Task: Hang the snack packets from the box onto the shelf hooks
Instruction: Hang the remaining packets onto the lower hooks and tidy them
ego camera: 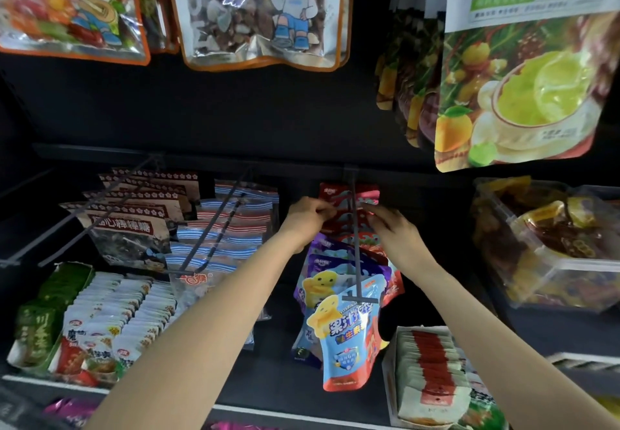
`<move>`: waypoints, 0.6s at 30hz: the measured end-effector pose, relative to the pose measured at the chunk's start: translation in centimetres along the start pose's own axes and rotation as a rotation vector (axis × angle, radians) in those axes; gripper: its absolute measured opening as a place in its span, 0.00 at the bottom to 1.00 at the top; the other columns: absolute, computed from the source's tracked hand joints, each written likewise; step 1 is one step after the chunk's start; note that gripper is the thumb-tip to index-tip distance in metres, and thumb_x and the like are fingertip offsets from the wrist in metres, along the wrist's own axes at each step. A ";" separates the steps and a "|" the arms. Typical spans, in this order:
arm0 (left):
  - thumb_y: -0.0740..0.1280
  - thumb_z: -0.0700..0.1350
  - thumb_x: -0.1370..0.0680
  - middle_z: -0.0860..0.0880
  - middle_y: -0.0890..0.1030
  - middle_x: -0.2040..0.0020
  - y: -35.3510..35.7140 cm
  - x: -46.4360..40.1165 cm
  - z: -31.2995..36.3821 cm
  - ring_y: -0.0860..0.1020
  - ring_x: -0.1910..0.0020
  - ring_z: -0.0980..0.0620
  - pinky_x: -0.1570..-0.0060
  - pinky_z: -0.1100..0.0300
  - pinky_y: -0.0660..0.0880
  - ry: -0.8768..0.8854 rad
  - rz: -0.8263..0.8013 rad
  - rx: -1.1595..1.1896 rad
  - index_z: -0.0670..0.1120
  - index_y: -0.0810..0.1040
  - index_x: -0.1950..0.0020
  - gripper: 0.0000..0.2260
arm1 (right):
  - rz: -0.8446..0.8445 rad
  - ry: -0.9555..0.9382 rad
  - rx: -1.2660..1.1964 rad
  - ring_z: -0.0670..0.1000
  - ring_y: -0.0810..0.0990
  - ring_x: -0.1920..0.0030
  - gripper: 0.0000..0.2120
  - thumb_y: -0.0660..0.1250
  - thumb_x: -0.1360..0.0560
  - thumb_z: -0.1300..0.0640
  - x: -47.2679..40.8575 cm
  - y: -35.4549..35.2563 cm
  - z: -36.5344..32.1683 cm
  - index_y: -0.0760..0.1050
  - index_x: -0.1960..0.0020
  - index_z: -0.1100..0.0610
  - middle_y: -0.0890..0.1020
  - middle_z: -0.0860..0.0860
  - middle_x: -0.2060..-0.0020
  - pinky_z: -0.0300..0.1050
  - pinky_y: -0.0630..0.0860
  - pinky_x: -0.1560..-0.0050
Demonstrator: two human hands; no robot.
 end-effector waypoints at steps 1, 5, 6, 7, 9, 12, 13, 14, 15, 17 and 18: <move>0.62 0.44 0.20 0.45 0.77 0.37 0.1 -0.1 0.0 0.75 0.39 0.49 0.46 0.64 0.68 -0.005 0.006 0.011 0.43 0.77 0.38 0.12 | 0.005 0.027 -0.039 0.45 0.76 0.44 0.17 0.54 0.18 0.62 -0.2 -0.1 -0.1 0.73 0.34 0.55 0.76 0.54 0.39 0.20 0.64 0.58; 0.61 0.41 0.19 0.46 0.79 0.39 0.3 -1.0 0.0 0.77 0.41 0.50 0.50 0.66 0.69 -0.019 0.053 0.004 0.44 0.79 0.40 0.11 | -0.029 0.072 -0.029 0.46 0.79 0.46 0.19 0.53 0.18 0.63 -1.0 -0.3 -0.4 0.70 0.30 0.55 0.75 0.55 0.36 0.27 0.67 0.59; 0.60 0.41 0.19 0.46 0.79 0.40 0.4 -1.3 0.0 0.77 0.42 0.50 0.50 0.66 0.70 -0.025 0.061 0.004 0.44 0.79 0.41 0.11 | -0.040 0.067 0.002 0.51 0.76 0.39 0.19 0.52 0.18 0.63 -1.1 -0.2 -0.5 0.69 0.30 0.56 0.73 0.54 0.33 0.30 0.67 0.53; 0.60 0.41 0.19 0.46 0.80 0.40 0.5 -1.5 -0.1 0.77 0.42 0.50 0.50 0.66 0.70 -0.033 0.063 0.015 0.44 0.80 0.41 0.11 | -0.030 0.077 0.008 0.54 0.74 0.36 0.19 0.52 0.18 0.63 -1.3 -0.2 -0.4 0.69 0.29 0.56 0.73 0.54 0.32 0.34 0.67 0.49; 0.61 0.42 0.19 0.45 0.80 0.41 0.6 -1.8 -0.3 0.78 0.43 0.50 0.51 0.65 0.70 -0.049 0.059 0.051 0.44 0.80 0.42 0.11 | -0.011 0.131 -0.038 0.54 0.73 0.35 0.18 0.53 0.18 0.61 -1.7 -0.1 -0.1 0.71 0.31 0.54 0.74 0.54 0.33 0.36 0.67 0.47; 0.61 0.43 0.20 0.45 0.80 0.41 0.7 -2.0 -0.3 0.78 0.44 0.50 0.52 0.64 0.71 -0.063 0.045 0.099 0.44 0.80 0.42 0.11 | -0.003 0.153 -0.069 0.53 0.74 0.36 0.17 0.54 0.19 0.60 -2.0 0.1 0.0 0.73 0.33 0.55 0.76 0.54 0.36 0.36 0.67 0.46; 0.61 0.43 0.20 0.45 0.79 0.41 0.7 -2.0 -0.3 0.77 0.44 0.49 0.51 0.63 0.71 -0.065 0.040 0.114 0.44 0.80 0.42 0.11 | -0.006 0.151 -0.070 0.53 0.75 0.38 0.16 0.55 0.19 0.60 -2.1 0.1 0.0 0.74 0.34 0.56 0.77 0.54 0.38 0.37 0.68 0.46; 0.62 0.43 0.20 0.45 0.79 0.41 0.6 -1.9 -0.3 0.77 0.44 0.49 0.49 0.62 0.72 -0.067 0.032 0.124 0.44 0.79 0.41 0.10 | -0.006 0.153 -0.069 0.52 0.76 0.41 0.15 0.56 0.19 0.59 -2.1 0.1 -0.1 0.76 0.36 0.57 0.79 0.54 0.40 0.37 0.69 0.47; 0.62 0.43 0.20 0.45 0.79 0.41 0.6 -1.8 -0.4 0.77 0.43 0.49 0.48 0.61 0.72 -0.069 0.020 0.132 0.44 0.79 0.41 0.11 | -0.005 0.158 -0.069 0.52 0.77 0.44 0.14 0.58 0.20 0.59 -2.2 0.0 0.0 0.77 0.39 0.57 0.80 0.54 0.43 0.39 0.70 0.50; 0.63 0.45 0.20 0.45 0.80 0.42 0.4 -1.7 -0.5 0.77 0.44 0.50 0.46 0.60 0.72 -0.065 0.004 0.144 0.44 0.79 0.41 0.11 | -0.015 0.175 -0.093 0.50 0.77 0.50 0.09 0.61 0.22 0.58 -2.4 -0.3 0.4 0.79 0.46 0.55 0.81 0.53 0.49 0.39 0.70 0.55; 0.62 0.47 0.20 0.45 0.80 0.42 0.2 -1.5 -0.5 0.78 0.44 0.49 0.46 0.59 0.72 -0.057 0.015 0.139 0.44 0.79 0.41 0.12 | -0.019 0.183 -0.113 0.50 0.78 0.51 0.07 0.63 0.23 0.58 -2.4 -0.4 0.6 0.79 0.49 0.54 0.81 0.53 0.51 0.39 0.71 0.57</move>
Point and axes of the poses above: each hand's wrist, its own x-axis away from the middle knuckle, its own y-axis out of the palm, z = x × y, the point moved 2 cm from there along -x, towards the middle knuckle
